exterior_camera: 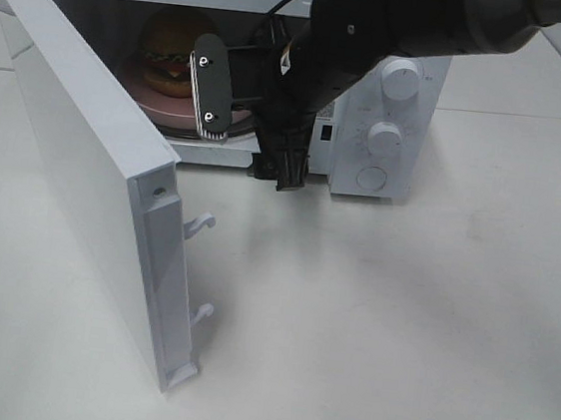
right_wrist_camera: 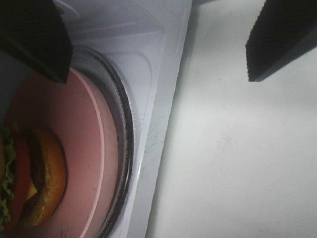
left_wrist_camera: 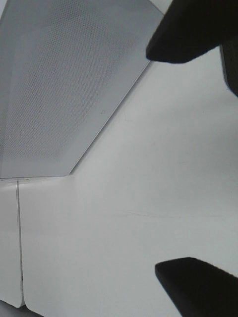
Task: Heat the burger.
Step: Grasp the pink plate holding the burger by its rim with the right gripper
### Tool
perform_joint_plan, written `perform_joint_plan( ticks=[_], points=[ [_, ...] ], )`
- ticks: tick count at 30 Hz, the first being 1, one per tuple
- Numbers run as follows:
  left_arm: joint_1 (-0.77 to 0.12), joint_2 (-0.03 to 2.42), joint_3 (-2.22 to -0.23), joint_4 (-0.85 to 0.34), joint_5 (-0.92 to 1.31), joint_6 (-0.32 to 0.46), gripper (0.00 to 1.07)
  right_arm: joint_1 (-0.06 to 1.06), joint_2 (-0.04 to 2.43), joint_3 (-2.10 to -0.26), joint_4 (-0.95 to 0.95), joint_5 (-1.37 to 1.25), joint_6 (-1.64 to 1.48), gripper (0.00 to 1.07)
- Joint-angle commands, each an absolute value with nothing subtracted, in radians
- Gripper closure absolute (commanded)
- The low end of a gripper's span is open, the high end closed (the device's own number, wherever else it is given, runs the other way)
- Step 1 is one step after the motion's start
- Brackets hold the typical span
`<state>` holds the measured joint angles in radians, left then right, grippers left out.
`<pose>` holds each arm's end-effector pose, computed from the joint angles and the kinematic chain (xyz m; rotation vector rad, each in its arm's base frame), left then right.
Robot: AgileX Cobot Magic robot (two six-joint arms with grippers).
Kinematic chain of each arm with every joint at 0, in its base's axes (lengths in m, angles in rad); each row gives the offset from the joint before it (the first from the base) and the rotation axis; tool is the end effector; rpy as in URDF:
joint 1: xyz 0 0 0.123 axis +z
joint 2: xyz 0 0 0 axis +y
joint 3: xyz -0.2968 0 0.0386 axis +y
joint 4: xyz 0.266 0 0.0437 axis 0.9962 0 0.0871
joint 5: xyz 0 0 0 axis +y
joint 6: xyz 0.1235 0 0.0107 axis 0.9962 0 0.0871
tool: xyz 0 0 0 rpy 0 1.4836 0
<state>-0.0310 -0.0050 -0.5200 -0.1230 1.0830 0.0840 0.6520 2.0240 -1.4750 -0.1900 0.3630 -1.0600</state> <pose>0.0208 -0.0141 0.2756 0.1262 2.0334 -0.1137 0.4015 0.2960 0.1810 -1.9400 1.4417 -0.3532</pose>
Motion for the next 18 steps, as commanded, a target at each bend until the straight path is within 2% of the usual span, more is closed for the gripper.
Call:
perform_joint_plan(
  ticks=[1, 18],
  points=[
    [-0.027, -0.012, -0.516, -0.133, 1.070, 0.085, 0.07, 0.658, 2.060, -1.516, -0.196, 0.354, -1.030, 0.18],
    [-0.027, -0.012, -0.516, -0.133, 1.070, 0.085, 0.07, 0.658, 2.294, -1.785, -0.197, 0.418, -1.018, 0.21]
  ],
)
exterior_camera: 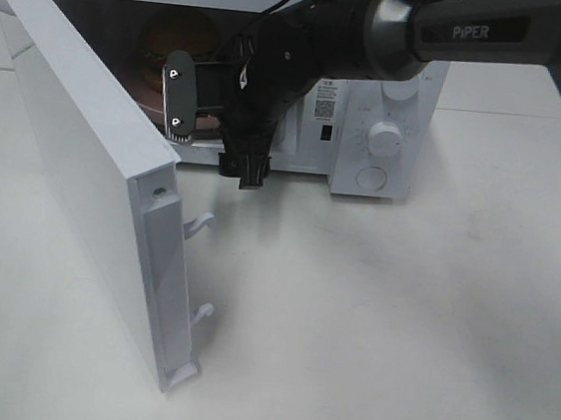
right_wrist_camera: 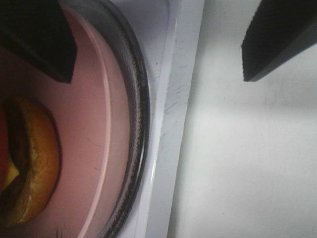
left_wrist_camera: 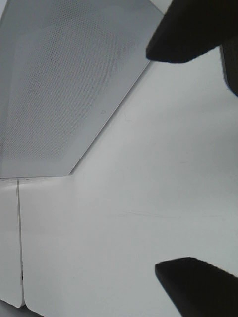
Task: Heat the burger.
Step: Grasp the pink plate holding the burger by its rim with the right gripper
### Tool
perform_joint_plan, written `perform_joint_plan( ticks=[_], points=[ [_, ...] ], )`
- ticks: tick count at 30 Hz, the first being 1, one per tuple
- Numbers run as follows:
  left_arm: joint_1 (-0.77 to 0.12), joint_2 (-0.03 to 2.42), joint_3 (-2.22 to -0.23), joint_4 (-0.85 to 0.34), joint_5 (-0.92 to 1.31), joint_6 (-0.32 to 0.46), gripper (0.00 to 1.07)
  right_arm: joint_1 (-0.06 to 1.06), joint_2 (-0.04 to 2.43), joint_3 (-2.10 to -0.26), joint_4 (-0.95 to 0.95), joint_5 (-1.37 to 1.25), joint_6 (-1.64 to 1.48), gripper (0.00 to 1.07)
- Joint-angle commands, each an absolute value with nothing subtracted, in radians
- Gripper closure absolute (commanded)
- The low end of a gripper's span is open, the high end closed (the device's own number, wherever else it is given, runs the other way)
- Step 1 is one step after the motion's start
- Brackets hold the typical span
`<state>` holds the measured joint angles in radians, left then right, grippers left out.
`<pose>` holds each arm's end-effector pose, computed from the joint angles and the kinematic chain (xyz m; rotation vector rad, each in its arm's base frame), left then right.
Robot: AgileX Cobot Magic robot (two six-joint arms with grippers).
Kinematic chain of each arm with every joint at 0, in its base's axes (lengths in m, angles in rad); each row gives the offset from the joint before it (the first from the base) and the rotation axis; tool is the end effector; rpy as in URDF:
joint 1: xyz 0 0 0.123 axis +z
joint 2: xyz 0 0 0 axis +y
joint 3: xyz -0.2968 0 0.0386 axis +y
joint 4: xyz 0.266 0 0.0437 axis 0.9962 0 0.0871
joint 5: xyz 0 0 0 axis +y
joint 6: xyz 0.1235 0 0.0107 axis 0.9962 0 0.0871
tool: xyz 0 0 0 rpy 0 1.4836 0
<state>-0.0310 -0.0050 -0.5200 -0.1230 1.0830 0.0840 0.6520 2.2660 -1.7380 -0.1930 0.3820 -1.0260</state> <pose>0.0208 -0.0141 0.2756 0.1262 2.0334 -0.1137 0.4475 0.3304 0.1398 -1.9115 1.4721 -0.3442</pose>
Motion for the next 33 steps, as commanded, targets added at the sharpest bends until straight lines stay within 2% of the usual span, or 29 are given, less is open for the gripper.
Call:
perform_joint_plan(
  ticks=[1, 12, 23, 25, 28, 30, 31, 33],
  points=[
    [-0.027, -0.012, -0.516, -0.133, 1.070, 0.085, 0.07, 0.658, 2.294, -1.785, -0.197, 0.418, -1.018, 0.21],
    [-0.027, -0.012, -0.516, -0.133, 1.070, 0.085, 0.07, 0.655, 2.414, -1.996, -0.199, 0.494, -0.990, 0.24],
    [-0.027, -0.012, -0.516, -0.133, 1.070, 0.085, 0.07, 0.628, 2.463, -2.046, -0.199, 0.494, -0.990, 0.31],
    [-0.027, -0.012, -0.516, -0.133, 1.070, 0.085, 0.07, 0.621, 2.473, -2.046, -0.197, 0.490, -0.991, 0.42],
    [-0.027, -0.012, -0.516, -0.133, 1.070, 0.085, 0.07, 0.621, 2.475, -2.046, -0.197, 0.487, -0.996, 0.46],
    [-0.027, -0.012, -0.516, -0.133, 1.070, 0.085, 0.07, 0.621, 2.480, -2.046, -0.194, 0.465, -1.001, 0.63],
    [-0.027, -0.012, -0.516, -0.133, 1.070, 0.085, 0.07, 0.621, 2.480, -2.046, -0.194, 0.465, -1.001, 0.63],
    [-0.027, -0.012, -0.516, -0.133, 1.070, 0.085, 0.07, 0.621, 2.480, -2.046, -0.194, 0.464, -1.001, 0.94]
  ],
)
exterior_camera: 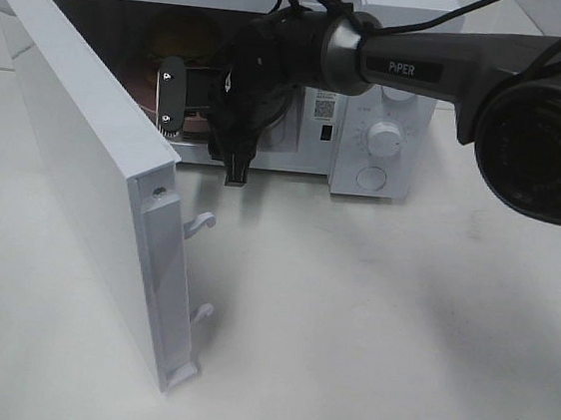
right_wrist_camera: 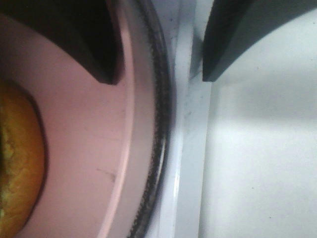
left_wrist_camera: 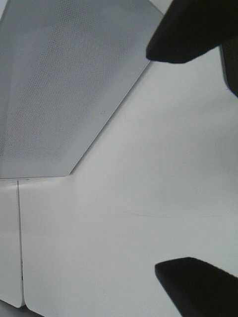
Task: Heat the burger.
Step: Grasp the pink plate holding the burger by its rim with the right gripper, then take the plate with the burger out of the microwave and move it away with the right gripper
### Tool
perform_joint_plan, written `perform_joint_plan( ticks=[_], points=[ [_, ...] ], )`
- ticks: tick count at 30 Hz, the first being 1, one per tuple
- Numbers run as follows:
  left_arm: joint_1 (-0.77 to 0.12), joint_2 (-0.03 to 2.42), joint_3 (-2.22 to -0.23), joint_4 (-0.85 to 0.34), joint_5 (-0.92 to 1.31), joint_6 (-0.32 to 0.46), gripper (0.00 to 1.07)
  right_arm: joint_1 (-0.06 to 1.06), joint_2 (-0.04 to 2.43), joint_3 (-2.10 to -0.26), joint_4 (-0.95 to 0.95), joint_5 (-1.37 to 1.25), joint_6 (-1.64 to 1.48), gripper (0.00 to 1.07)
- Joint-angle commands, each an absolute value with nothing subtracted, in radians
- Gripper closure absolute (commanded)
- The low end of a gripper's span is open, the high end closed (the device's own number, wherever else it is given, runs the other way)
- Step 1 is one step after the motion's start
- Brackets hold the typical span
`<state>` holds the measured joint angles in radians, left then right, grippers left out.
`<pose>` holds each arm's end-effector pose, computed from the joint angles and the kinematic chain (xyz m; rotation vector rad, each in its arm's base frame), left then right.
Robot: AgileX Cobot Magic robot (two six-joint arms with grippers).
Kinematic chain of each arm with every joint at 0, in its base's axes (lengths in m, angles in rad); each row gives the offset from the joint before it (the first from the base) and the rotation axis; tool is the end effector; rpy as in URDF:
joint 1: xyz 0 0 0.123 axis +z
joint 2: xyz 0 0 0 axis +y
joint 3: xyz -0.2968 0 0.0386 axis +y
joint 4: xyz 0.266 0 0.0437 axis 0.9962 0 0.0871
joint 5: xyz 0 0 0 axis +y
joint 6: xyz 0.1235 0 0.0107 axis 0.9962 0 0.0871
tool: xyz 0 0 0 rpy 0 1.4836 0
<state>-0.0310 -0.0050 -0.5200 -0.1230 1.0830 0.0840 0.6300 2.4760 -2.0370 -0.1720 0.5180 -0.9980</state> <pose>0.0208 -0.0141 0.2756 0.1262 2.0334 -0.1137 0.4885 0.3431 0.1085 -1.8842 1.5792 -0.3332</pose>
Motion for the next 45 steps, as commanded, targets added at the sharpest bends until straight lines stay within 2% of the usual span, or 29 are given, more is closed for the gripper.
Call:
perform_joint_plan(
  ticks=[1, 2, 3, 4, 19, 34, 45],
  points=[
    [-0.027, -0.012, -0.516, -0.133, 1.070, 0.085, 0.07, 0.621, 2.480, -2.046, -0.194, 0.464, -1.001, 0.94],
    [-0.027, -0.012, -0.516, -0.133, 1.070, 0.085, 0.07, 0.621, 2.480, -2.046, -0.194, 0.467, -1.001, 1.02],
    [-0.027, -0.012, -0.516, -0.133, 1.070, 0.085, 0.07, 0.621, 2.480, -2.046, -0.194, 0.467, -1.001, 1.02],
    [-0.027, -0.012, -0.516, -0.133, 1.070, 0.085, 0.07, 0.621, 2.480, -2.046, -0.191, 0.469, -1.001, 1.07],
    [-0.027, -0.012, -0.516, -0.133, 1.070, 0.085, 0.07, 0.624, 2.475, -2.044, -0.115, 0.551, -1.137, 1.07],
    [-0.027, -0.012, -0.516, -0.133, 1.070, 0.085, 0.07, 0.662, 2.433, -2.038, -0.109, 0.548, -1.143, 1.07],
    [-0.027, -0.012, -0.516, -0.133, 1.070, 0.085, 0.07, 0.670, 2.328, -1.819, -0.111, 0.449, -1.301, 1.07]
  ],
)
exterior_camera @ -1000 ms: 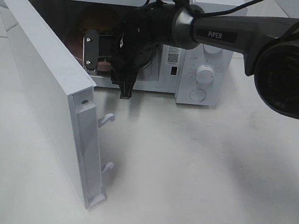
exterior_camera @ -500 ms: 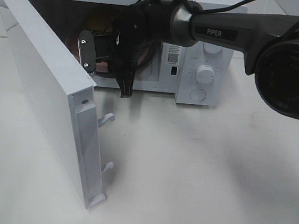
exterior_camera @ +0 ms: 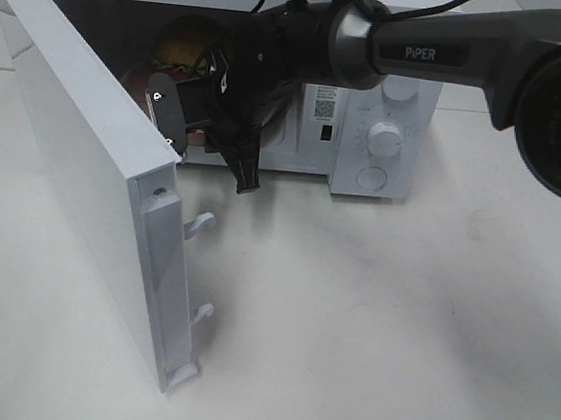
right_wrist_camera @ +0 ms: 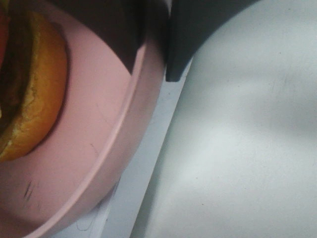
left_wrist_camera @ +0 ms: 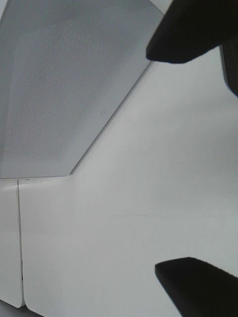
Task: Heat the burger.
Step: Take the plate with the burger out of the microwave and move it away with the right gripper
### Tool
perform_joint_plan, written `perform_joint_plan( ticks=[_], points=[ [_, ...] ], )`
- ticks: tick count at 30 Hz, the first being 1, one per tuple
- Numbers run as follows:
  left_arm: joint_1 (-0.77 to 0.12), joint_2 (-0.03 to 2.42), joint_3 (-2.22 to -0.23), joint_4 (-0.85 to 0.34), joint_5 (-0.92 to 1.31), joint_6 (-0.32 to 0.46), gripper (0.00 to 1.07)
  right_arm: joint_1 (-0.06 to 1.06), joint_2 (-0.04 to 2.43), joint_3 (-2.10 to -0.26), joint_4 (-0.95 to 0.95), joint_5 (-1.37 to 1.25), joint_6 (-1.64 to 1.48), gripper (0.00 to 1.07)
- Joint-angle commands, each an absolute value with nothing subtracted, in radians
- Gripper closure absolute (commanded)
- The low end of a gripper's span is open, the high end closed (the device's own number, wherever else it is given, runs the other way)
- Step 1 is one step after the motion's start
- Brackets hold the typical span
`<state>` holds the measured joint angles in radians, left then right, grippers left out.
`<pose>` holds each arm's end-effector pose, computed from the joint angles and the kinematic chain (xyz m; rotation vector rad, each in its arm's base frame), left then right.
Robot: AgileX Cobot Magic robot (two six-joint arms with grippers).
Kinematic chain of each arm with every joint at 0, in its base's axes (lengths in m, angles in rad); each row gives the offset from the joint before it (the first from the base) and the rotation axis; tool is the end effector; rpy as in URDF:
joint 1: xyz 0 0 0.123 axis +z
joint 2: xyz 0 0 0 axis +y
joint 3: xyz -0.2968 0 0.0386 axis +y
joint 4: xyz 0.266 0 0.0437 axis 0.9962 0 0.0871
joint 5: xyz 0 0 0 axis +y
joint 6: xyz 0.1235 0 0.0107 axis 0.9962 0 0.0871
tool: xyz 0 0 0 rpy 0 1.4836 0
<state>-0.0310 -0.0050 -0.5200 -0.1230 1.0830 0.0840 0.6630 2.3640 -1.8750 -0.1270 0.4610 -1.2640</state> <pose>0.0208 -0.0141 0.2756 0.1262 2.0334 -0.1137 0.4572 0.3482 0.1235 -2.0890 1.3122 -0.3857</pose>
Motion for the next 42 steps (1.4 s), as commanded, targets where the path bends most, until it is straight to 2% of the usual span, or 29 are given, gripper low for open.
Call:
perform_joint_plan(
  ticks=[1, 12, 24, 42],
  points=[
    [-0.027, -0.012, -0.516, -0.133, 1.070, 0.085, 0.07, 0.670, 2.315, -1.797, -0.111, 0.430, -1.316, 1.07],
    [-0.027, -0.012, -0.516, -0.133, 1.070, 0.085, 0.07, 0.657, 2.215, -1.657, -0.103, 0.325, -1.390, 1.07],
    [-0.027, -0.012, -0.516, -0.133, 1.070, 0.085, 0.07, 0.632, 2.082, -1.544, 0.086, 0.333, -1.619, 1.07],
    [-0.027, -0.012, -0.516, -0.133, 1.070, 0.085, 0.07, 0.608, 1.932, -1.368, 0.196, 0.317, -1.764, 1.07]
  ],
)
